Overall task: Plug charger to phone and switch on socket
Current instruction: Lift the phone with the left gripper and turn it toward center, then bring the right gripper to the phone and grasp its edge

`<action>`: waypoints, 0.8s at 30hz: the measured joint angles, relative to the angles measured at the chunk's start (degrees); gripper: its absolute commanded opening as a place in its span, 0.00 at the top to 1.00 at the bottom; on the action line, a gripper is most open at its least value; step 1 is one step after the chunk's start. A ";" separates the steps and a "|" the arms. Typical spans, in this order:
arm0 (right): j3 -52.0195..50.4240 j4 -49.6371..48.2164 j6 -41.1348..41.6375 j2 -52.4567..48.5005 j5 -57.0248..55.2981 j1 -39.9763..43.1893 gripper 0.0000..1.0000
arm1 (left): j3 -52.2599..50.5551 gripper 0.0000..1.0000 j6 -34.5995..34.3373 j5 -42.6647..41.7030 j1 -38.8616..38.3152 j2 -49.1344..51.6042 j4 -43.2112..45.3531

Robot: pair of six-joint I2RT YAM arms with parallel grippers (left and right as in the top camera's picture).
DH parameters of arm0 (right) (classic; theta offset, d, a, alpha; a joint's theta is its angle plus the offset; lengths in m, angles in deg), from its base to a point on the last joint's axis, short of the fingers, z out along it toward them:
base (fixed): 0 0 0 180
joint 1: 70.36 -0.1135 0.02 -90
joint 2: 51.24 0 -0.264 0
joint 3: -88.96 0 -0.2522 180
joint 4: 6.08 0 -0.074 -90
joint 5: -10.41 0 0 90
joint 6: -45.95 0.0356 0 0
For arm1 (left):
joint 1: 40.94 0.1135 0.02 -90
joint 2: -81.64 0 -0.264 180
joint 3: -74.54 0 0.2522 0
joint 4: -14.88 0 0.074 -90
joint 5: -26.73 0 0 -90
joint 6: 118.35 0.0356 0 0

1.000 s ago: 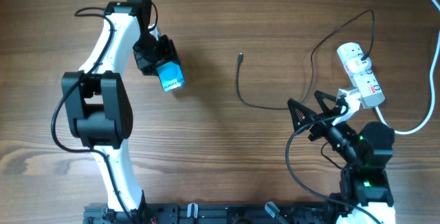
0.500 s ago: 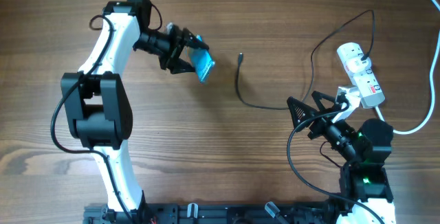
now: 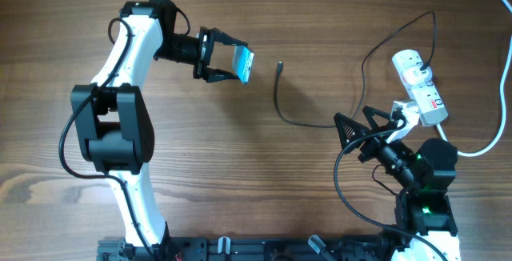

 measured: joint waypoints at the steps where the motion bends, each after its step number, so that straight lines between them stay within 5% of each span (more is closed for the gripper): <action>1: 0.00 0.00 0.00 0.00 0.00 0.00 0.00 | 0.00 0.96 -0.07 -0.35 0.00 0.00 -0.02; 24: 1.03 3.89 1.66 -5.86 2.58 0.00 0.07 | 0.00 0.96 -0.28 -4.07 0.00 0.00 -0.13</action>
